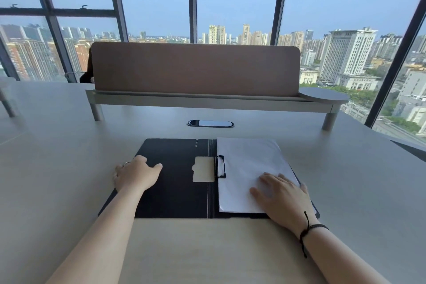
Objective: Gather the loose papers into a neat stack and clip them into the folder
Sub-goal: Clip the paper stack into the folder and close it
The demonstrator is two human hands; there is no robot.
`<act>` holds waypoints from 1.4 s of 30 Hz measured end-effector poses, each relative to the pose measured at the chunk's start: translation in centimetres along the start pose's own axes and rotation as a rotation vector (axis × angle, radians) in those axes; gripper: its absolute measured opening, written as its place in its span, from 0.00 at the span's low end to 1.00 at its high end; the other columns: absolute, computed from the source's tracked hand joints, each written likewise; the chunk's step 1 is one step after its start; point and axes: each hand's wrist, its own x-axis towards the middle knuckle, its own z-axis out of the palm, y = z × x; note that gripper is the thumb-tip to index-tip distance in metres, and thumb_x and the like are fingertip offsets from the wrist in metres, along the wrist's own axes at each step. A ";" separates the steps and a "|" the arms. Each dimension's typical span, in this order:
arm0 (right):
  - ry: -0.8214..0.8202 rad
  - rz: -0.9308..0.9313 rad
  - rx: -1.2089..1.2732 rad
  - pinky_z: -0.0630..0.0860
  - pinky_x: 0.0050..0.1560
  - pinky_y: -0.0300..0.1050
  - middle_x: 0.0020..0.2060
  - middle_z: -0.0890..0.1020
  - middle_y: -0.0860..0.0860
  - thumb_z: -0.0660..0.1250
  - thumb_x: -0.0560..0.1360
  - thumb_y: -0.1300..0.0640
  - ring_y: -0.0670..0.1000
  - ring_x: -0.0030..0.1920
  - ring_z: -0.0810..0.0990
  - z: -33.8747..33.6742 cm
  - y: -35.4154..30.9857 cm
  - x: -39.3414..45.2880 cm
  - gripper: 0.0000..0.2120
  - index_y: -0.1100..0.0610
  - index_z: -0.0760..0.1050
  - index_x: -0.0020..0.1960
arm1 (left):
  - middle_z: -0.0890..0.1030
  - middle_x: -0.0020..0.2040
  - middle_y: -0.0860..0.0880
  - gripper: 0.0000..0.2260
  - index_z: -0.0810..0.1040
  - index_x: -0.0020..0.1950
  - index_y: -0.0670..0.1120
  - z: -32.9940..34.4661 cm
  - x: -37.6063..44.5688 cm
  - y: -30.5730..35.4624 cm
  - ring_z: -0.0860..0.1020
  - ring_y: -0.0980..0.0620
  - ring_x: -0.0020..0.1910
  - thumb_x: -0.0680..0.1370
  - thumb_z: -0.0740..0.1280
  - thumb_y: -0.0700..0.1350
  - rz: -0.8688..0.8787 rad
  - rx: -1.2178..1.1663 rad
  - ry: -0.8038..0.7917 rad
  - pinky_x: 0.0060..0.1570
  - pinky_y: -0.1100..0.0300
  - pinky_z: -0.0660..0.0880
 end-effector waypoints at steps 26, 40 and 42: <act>-0.010 0.080 -0.009 0.56 0.78 0.53 0.76 0.69 0.35 0.56 0.71 0.23 0.41 0.78 0.63 -1.8 2.5 0.2 0.38 0.40 0.64 0.77 | 0.73 0.75 0.51 0.31 0.54 0.81 0.59 -12.8 -4.0 6.6 0.73 0.53 0.70 0.79 0.59 0.60 0.500 -1.180 -0.829 0.63 0.51 0.72; 0.063 0.069 0.134 0.66 0.41 0.31 0.40 0.76 0.36 0.53 0.70 0.37 0.43 0.43 0.76 -2.4 0.8 -2.3 0.18 0.42 0.75 0.52 | 0.50 0.81 0.62 0.29 0.53 0.81 0.57 6.1 -9.2 11.1 0.43 0.57 0.81 0.82 0.54 0.64 0.826 -0.020 -0.596 0.79 0.53 0.46; 0.023 0.166 0.134 0.71 0.49 0.35 0.40 0.79 0.42 0.60 0.75 0.48 0.46 0.45 0.78 -2.5 1.9 -2.0 0.06 0.47 0.74 0.48 | 0.52 0.81 0.61 0.30 0.56 0.81 0.55 6.1 -9.1 10.8 0.45 0.59 0.81 0.81 0.55 0.63 0.823 -0.049 -0.567 0.78 0.56 0.47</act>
